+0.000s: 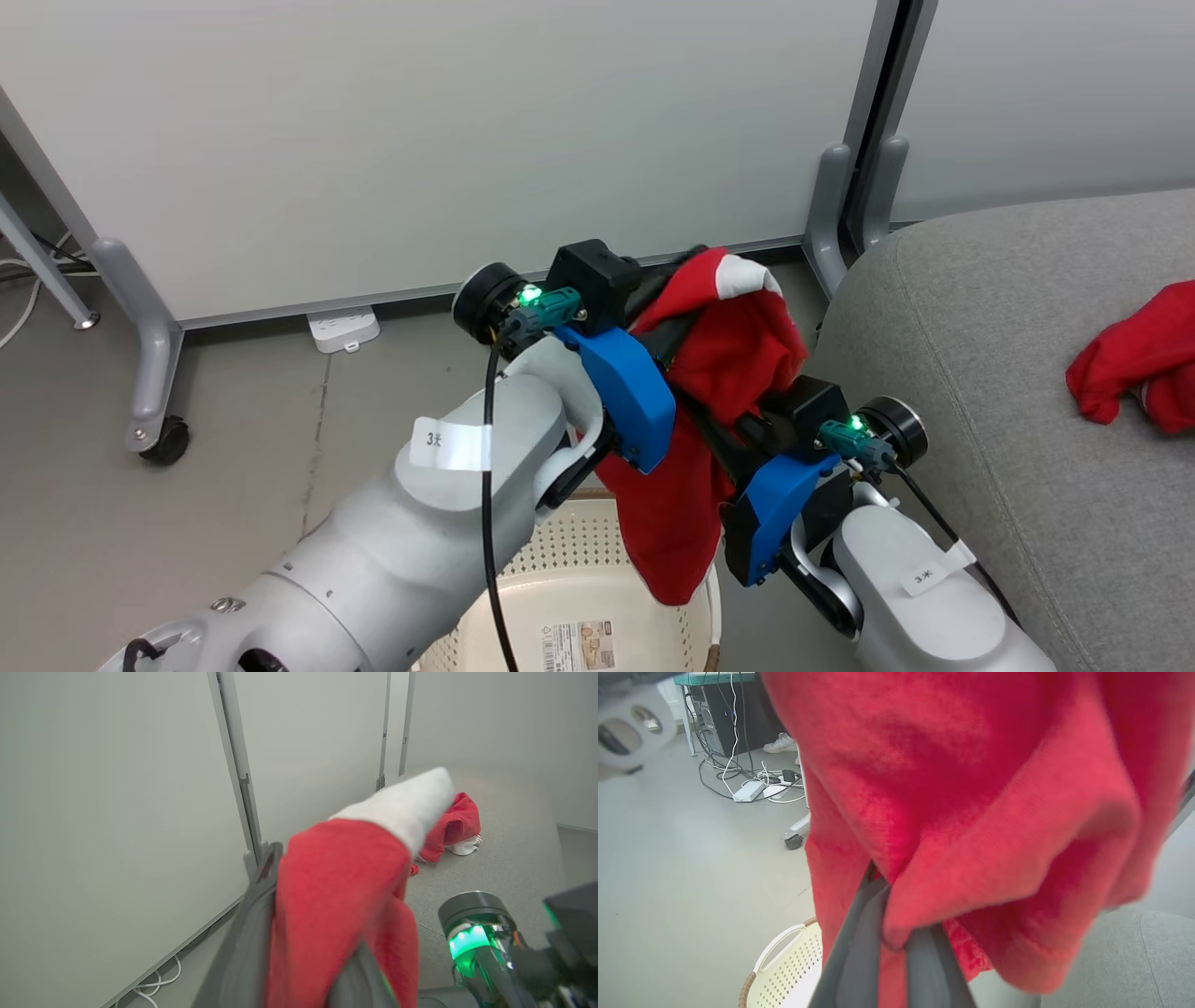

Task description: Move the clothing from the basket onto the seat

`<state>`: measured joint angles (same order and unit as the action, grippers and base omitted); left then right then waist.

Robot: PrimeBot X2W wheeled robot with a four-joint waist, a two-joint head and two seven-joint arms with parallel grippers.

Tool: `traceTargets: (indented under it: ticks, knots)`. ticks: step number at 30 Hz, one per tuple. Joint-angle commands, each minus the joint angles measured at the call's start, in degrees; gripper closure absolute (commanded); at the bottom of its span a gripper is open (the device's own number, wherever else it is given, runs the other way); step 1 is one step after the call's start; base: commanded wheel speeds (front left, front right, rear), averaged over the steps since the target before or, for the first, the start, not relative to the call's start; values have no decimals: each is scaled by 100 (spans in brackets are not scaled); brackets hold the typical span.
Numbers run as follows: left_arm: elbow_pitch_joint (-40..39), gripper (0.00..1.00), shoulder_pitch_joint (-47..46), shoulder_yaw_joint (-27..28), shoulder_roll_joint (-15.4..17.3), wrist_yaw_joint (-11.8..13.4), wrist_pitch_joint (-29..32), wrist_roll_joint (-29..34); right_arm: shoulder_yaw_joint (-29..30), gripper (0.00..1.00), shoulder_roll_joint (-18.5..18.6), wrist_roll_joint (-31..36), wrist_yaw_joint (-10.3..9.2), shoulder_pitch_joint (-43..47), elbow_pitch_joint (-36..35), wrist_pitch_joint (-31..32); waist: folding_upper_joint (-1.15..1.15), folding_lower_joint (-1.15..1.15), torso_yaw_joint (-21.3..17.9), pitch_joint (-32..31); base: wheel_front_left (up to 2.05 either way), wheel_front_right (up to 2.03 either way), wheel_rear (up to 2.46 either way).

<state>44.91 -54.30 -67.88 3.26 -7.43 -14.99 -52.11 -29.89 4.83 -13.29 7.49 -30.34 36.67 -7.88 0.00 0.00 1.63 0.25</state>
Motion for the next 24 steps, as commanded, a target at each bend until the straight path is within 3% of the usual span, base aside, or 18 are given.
traceTargets:
  ticks: [1, 6, 13, 24]
  knots:
    - [-30, 0, 85, 140, 65, -7, -29, 53, 30, 100, 29, -17, 1, 31, -38, -14, 0, 0, -17, 15, 0, 0, 0]
    - [-360, 0, 572, 903, 249, -7, -29, 243, 98, 100, 50, 36, 1, 6, -136, -7, 0, 0, -73, 96, 0, 0, 0]
    - [-1100, 0, 1793, 2126, 640, -7, -29, 1000, 252, 100, 122, 119, 1, 72, -330, 12, 0, 0, -103, 223, 0, 0, 0]
    - [-2120, 0, 3389, 3700, 729, -7, -28, 2300, 576, 100, 172, 243, 1, 276, -753, 167, 0, 0, -110, 302, 0, 0, 0]
